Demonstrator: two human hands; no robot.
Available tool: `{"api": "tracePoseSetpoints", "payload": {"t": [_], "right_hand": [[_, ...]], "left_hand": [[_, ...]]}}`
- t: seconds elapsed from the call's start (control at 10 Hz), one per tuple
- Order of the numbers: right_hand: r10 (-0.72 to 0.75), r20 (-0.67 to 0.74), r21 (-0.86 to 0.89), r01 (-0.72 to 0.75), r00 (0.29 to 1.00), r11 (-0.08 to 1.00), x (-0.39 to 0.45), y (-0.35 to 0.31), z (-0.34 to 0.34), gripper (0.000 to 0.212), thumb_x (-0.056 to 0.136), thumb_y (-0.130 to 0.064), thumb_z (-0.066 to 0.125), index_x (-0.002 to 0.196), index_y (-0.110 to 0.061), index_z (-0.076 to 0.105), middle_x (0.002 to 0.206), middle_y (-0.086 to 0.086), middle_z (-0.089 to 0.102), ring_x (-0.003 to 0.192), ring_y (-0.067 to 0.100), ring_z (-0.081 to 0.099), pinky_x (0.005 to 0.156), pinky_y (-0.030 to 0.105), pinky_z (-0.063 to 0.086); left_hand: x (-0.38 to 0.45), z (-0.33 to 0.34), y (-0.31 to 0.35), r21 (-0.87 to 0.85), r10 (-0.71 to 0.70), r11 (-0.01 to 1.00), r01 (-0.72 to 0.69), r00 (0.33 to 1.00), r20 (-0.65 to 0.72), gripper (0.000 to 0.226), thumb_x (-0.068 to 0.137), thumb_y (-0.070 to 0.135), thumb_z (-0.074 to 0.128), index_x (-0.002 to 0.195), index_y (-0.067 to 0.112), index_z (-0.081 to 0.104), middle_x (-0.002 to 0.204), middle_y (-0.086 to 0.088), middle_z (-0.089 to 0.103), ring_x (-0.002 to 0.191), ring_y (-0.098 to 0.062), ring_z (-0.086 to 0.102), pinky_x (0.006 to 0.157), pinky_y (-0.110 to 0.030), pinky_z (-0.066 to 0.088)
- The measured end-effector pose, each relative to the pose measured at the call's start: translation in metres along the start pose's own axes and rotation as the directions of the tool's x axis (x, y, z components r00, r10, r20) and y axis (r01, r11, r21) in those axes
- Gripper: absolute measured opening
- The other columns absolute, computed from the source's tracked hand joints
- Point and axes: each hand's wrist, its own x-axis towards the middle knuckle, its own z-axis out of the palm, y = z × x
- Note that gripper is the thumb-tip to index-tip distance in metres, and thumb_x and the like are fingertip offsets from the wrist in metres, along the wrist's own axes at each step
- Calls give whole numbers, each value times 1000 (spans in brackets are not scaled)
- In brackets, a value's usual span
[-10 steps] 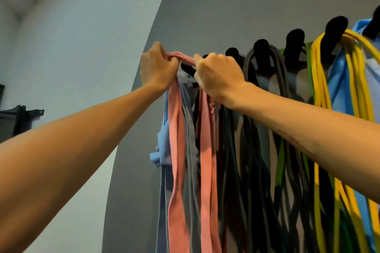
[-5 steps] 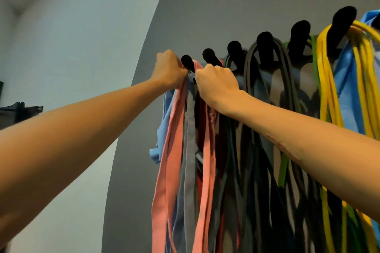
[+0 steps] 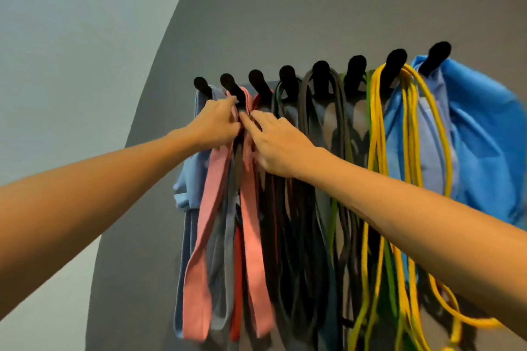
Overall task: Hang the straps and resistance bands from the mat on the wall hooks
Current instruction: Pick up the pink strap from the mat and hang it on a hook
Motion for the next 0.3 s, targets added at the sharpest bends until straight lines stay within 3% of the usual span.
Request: {"api": "tracePoseSetpoints", "payload": {"t": [0.1,0.2,0.3], "right_hand": [[-60,-5,183,60,998,981,-47,-14,-12,84,94,-56,43,156,-11,8,161,14,15,149,29,14,118,42,24],[-45,59,309,25,997,951,-97,-31,-48,84,93,-65,34,157,-19,3,164,4,3,151,22,1,122,43,14],[-5,169,393,-62,986,917,-141,-53,-92,86,92,-68,35,156,-25,-3,164,-4,-4,151,14,-9,123,45,9]], "left_hand": [[-54,-5,-2,-145,214,972,-184,950,229,99,81,20,73,154,17,7,145,-12,44,125,-20,51,99,-21,38],[-105,-7,-5,-226,339,935,-273,876,344,116,77,41,78,154,26,-8,162,3,10,144,-7,18,114,-21,17],[-149,-26,1,-302,368,915,-268,861,350,119,73,48,78,152,35,-10,160,7,15,142,-1,19,116,-27,19]]}}
